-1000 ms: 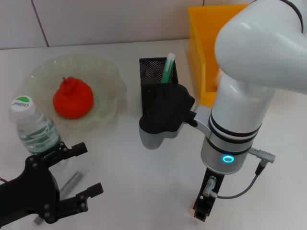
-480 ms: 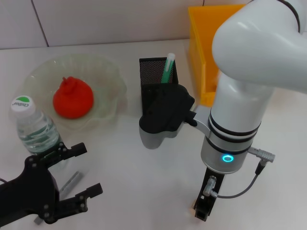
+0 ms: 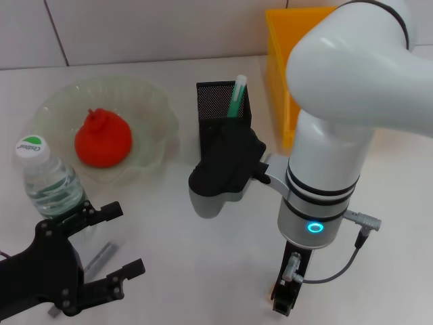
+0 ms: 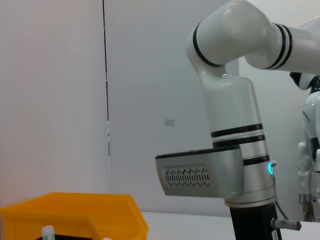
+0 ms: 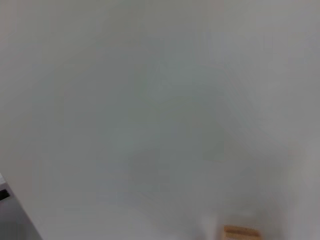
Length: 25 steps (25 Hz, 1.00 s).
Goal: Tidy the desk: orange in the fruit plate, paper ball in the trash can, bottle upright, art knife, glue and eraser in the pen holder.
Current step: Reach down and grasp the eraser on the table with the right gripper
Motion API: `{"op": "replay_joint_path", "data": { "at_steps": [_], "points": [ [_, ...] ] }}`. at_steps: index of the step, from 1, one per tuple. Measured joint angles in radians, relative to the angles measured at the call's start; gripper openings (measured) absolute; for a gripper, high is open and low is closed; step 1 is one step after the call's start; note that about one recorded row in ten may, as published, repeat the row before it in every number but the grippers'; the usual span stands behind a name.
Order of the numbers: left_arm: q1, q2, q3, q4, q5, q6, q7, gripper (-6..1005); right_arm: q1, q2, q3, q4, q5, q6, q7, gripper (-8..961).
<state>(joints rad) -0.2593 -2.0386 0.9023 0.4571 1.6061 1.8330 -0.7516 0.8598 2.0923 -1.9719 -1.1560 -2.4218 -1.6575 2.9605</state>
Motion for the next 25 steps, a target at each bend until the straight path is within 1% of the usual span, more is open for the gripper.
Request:
{"op": "replay_joint_path", "data": {
  "at_steps": [13, 18, 25],
  "points": [
    [0.0, 0.0, 0.0, 0.0, 0.0, 0.0, 0.0, 809, 0.006, 0.0, -0.004, 0.005, 0.001, 0.005, 0.0, 406],
    [-0.002, 0.0, 0.0, 0.0, 0.0, -0.001, 0.0, 809, 0.007, 0.0, -0.004, 0.006, -0.003, 0.002, -0.001, 228],
    [-0.002, 0.0, -0.001, 0.0, 0.0, -0.002, 0.0, 809, 0.009, 0.0, -0.007, 0.009, -0.005, 0.001, -0.001, 162]
  ]
}}
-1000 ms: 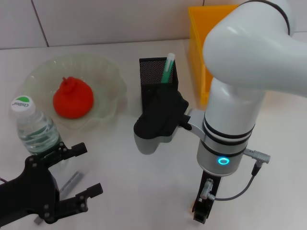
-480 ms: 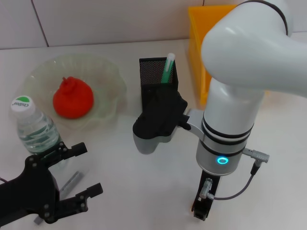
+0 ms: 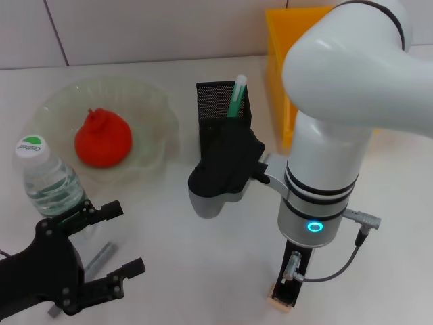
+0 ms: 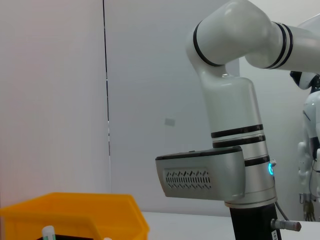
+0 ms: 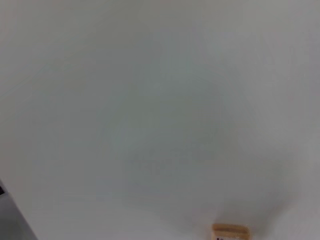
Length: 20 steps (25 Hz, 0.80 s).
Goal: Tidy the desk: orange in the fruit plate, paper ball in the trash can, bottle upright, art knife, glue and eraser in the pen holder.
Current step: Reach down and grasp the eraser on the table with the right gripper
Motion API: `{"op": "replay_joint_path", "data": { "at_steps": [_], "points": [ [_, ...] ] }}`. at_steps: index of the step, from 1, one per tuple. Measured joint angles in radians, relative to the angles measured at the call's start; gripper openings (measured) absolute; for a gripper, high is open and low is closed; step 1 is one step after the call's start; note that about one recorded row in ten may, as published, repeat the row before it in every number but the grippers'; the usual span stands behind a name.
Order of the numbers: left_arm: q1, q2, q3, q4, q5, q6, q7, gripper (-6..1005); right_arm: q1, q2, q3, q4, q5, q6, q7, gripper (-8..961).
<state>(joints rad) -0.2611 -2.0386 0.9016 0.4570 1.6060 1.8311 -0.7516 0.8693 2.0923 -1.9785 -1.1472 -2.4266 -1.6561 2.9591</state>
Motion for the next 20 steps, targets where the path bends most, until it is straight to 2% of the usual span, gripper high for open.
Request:
{"op": "replay_joint_path", "data": {
  "at_steps": [5, 9, 14, 18, 20],
  "points": [
    [0.0, 0.0, -0.001, 0.0, 0.0, 0.001, 0.0, 809, -0.004, 0.0, 0.006, -0.005, -0.001, -0.001, 0.0, 122],
    [0.001, 0.0, -0.001, 0.002, 0.0, 0.002, 0.0, 808, -0.009, 0.0, 0.054, -0.013, 0.004, -0.012, -0.002, 116],
    [0.002, 0.0, -0.001, 0.006, 0.0, 0.002, 0.0, 808, -0.011, 0.0, 0.047, -0.03, 0.003, -0.019, -0.002, 145],
    [0.001, 0.0, -0.001, 0.006, 0.0, 0.002, -0.002, 808, -0.007, 0.0, 0.036, -0.035, 0.002, -0.02, -0.002, 356],
    [0.001, 0.0, -0.001, 0.006, 0.0, 0.002, -0.002, 808, -0.008, 0.0, 0.032, -0.048, -0.001, -0.019, -0.002, 367]
  ]
}}
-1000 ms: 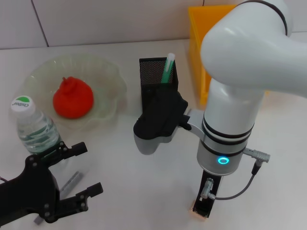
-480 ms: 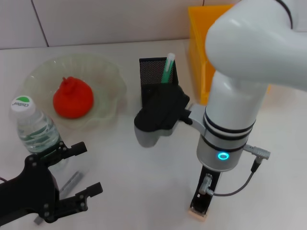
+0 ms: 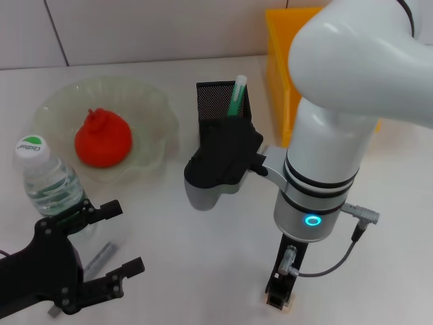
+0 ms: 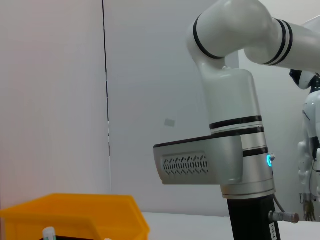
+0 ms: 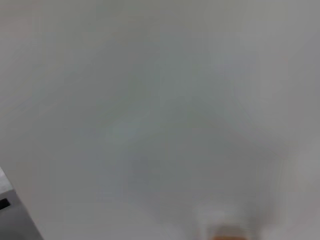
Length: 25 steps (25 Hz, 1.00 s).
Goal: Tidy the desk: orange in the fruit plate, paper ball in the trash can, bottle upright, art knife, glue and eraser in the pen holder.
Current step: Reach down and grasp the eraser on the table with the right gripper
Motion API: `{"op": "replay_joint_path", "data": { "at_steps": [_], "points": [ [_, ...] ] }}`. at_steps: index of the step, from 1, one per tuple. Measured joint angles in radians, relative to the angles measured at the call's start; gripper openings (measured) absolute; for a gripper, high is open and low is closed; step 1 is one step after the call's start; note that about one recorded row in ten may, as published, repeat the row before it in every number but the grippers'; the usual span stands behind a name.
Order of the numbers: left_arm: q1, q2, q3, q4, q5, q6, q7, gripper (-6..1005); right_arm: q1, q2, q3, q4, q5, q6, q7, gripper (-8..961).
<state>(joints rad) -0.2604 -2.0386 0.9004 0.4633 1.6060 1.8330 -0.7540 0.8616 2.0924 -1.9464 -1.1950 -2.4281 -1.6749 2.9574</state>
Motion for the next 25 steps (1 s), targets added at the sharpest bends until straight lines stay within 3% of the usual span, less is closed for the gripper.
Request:
{"op": "replay_joint_path", "data": {
  "at_steps": [25],
  "points": [
    [0.001, 0.0, 0.001, 0.0, 0.0, 0.002, 0.002, 808, 0.022, 0.0, -0.031, -0.007, 0.007, 0.011, 0.001, 507]
  ]
}}
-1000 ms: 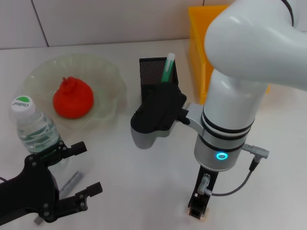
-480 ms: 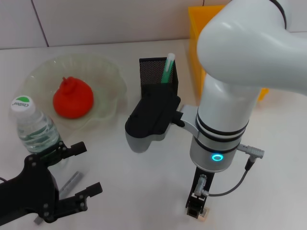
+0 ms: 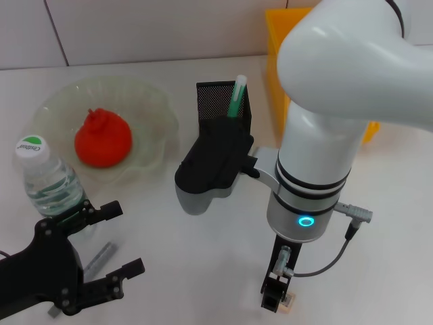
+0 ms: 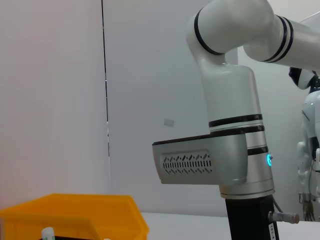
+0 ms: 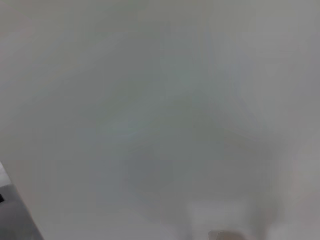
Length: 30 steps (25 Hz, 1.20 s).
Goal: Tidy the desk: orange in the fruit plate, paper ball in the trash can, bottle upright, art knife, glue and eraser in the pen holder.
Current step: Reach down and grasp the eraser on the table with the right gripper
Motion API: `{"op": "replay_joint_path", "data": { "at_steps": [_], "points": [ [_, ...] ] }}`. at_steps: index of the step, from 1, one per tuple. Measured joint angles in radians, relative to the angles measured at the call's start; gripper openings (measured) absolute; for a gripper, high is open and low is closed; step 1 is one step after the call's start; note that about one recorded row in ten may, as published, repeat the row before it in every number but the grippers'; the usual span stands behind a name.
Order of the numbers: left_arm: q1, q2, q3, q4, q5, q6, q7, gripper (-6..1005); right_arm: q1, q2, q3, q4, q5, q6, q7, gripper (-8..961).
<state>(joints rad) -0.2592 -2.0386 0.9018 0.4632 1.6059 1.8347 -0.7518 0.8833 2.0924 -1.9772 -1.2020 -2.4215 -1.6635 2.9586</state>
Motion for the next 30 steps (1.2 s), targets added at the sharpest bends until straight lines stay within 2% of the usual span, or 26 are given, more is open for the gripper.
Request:
{"op": "replay_joint_path", "data": {
  "at_steps": [14, 30],
  "points": [
    [0.0, 0.0, 0.002, 0.0, 0.0, 0.0, 0.0, 808, 0.011, 0.0, -0.05, 0.017, 0.008, 0.008, 0.001, 530],
    [-0.002, 0.0, 0.002, 0.002, 0.0, 0.0, 0.0, 808, 0.026, 0.0, -0.052, 0.051, 0.011, 0.028, 0.002, 529]
  ]
}}
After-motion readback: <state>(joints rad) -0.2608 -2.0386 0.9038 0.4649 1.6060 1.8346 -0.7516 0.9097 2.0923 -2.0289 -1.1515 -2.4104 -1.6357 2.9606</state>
